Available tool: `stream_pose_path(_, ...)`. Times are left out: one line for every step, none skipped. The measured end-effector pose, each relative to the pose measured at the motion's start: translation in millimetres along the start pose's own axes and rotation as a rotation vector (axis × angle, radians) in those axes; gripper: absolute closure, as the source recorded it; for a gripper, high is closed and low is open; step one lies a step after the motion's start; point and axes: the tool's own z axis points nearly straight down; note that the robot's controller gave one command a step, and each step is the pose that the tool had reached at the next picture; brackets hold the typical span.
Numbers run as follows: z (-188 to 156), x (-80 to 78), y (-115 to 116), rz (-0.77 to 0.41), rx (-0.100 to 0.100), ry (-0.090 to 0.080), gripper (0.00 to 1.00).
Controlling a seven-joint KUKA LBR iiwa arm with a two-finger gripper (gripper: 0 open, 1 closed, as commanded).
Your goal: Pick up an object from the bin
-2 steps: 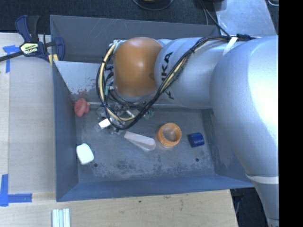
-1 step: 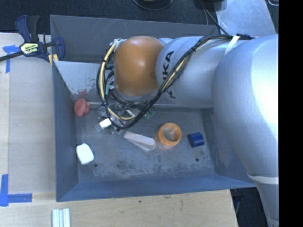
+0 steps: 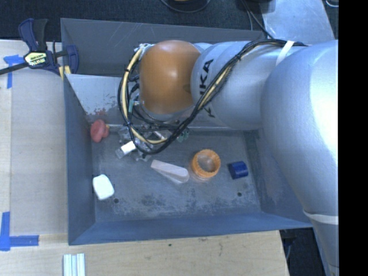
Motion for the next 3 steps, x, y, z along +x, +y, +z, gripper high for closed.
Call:
stream_pose_path(-10.0,1.0,0.5,0.001,-0.002,0.004,1.0)
stream_pose_path(-28.7,1.2,0.7,0.001,-0.003,0.006,1.0)
stream_pose_path(-47.0,-0.3,0.0,0.001,0.0,0.0,1.0)
